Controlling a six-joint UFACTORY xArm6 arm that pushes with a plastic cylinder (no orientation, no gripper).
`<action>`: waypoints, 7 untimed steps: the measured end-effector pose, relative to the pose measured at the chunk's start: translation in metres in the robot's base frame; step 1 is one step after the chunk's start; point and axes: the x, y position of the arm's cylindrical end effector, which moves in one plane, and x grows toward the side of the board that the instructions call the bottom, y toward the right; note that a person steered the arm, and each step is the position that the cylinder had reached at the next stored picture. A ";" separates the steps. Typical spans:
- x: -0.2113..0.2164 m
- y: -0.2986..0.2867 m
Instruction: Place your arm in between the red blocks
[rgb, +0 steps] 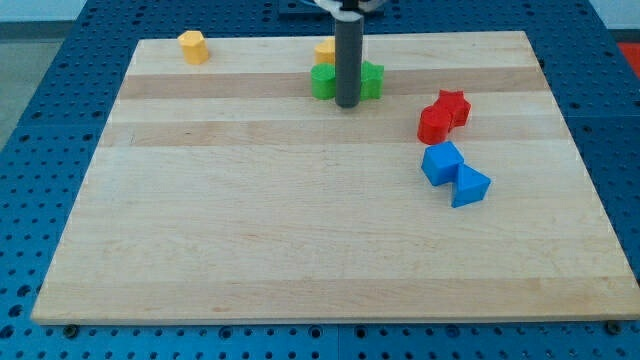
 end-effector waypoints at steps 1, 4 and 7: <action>0.015 -0.018; -0.032 -0.038; -0.008 -0.037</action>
